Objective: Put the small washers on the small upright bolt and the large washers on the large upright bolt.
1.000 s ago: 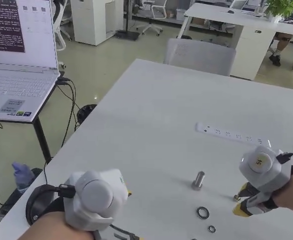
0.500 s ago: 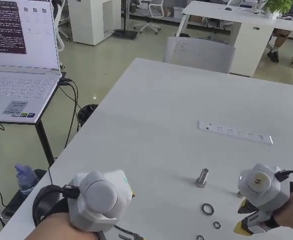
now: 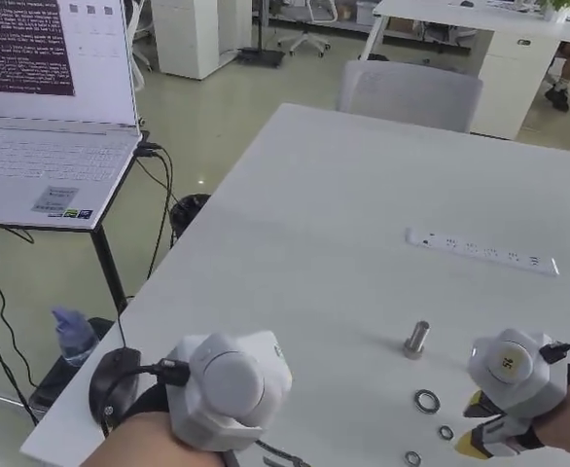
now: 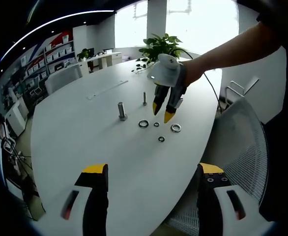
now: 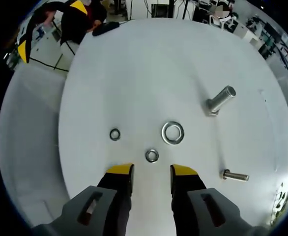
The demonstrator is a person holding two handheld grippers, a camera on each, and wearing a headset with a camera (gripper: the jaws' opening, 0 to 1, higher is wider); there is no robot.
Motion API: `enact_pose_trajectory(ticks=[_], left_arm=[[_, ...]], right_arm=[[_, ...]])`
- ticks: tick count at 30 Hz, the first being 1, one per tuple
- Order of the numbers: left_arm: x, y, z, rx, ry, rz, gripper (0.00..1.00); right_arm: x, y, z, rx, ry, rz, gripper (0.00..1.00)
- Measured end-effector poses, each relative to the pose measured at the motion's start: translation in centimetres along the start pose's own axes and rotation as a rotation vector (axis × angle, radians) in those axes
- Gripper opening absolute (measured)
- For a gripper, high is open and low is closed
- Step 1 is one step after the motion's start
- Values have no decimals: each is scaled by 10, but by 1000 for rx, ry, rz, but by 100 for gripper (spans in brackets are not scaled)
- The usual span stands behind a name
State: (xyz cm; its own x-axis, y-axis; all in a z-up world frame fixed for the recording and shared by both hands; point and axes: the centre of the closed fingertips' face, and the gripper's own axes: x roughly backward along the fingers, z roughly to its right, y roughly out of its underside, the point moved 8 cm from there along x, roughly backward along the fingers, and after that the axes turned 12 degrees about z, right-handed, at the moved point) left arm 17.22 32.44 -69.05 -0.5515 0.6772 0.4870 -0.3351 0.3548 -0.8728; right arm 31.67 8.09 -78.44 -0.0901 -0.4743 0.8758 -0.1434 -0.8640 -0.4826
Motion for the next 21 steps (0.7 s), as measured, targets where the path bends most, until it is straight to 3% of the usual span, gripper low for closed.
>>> enact_pose_trajectory(ticks=[5, 9, 21], left_arm=[[1, 4, -1, 7, 3, -1, 74], [0, 5, -1, 8, 10, -1, 74], [-2, 5, 0, 19, 15, 11, 73]], right_arm=[[-11, -4, -1, 5, -4, 2, 31], [-18, -5, 0, 13, -12, -27, 29], [-21, -4, -1, 20, -9, -24, 27]])
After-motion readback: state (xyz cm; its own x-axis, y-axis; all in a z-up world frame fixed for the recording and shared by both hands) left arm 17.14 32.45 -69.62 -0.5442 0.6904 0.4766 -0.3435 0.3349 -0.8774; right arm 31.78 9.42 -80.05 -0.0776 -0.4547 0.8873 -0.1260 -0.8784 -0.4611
